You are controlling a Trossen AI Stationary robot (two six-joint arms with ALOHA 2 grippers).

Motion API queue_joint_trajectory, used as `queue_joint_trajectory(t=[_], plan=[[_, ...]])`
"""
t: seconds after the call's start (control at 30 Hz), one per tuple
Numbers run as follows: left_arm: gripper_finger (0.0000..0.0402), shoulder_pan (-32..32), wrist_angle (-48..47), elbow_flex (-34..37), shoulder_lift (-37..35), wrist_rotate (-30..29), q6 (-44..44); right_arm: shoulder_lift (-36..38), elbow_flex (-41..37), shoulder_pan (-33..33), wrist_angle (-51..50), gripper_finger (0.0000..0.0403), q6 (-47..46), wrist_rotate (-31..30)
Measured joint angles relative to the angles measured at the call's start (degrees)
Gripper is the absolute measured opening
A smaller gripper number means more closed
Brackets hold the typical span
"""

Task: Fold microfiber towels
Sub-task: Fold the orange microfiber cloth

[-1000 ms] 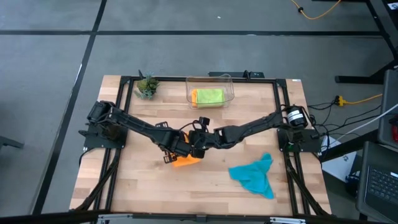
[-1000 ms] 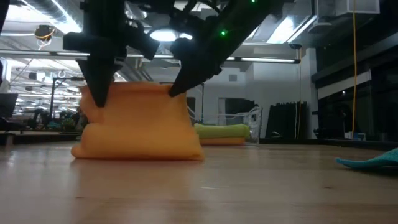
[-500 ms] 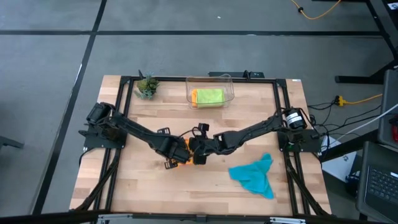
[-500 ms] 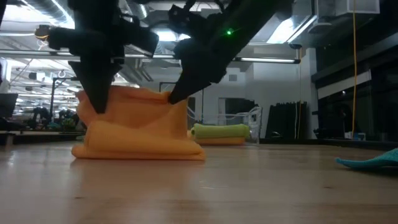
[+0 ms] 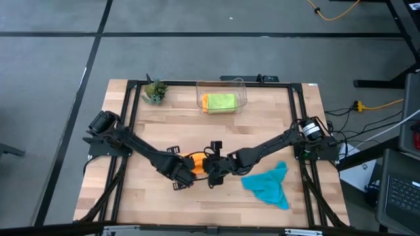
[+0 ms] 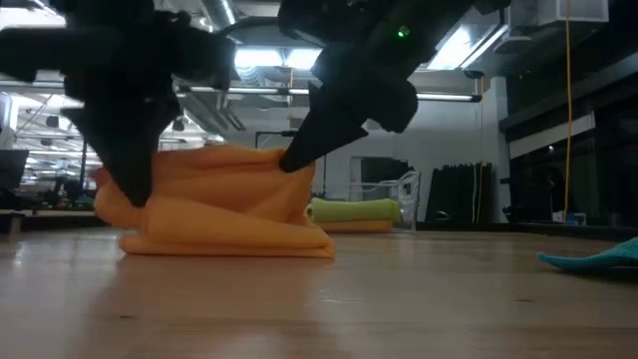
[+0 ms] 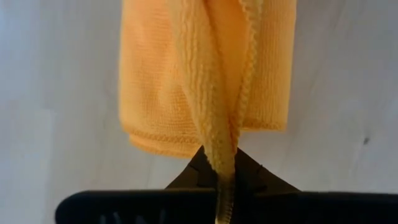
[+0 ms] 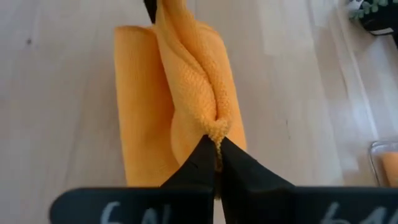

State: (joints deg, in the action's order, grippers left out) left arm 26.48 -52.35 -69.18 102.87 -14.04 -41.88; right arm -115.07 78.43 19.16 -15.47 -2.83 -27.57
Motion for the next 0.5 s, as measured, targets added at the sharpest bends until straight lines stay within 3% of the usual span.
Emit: queue_joint_trajectory(t=[0.2, 0.5], plan=[[0.0017, 1.3, 1.9, 1.2, 0.0, 0.1, -1.5, 0.0, 0.0, 0.5, -1.0, 0.0050, -1.5, 3.0], [0.0115, 3.1, 2.0, 1.1, -0.1, 0.3, -2.7, 0.0, 0.0, 1.1, -5.2, 0.0140, -4.2, 12.0]])
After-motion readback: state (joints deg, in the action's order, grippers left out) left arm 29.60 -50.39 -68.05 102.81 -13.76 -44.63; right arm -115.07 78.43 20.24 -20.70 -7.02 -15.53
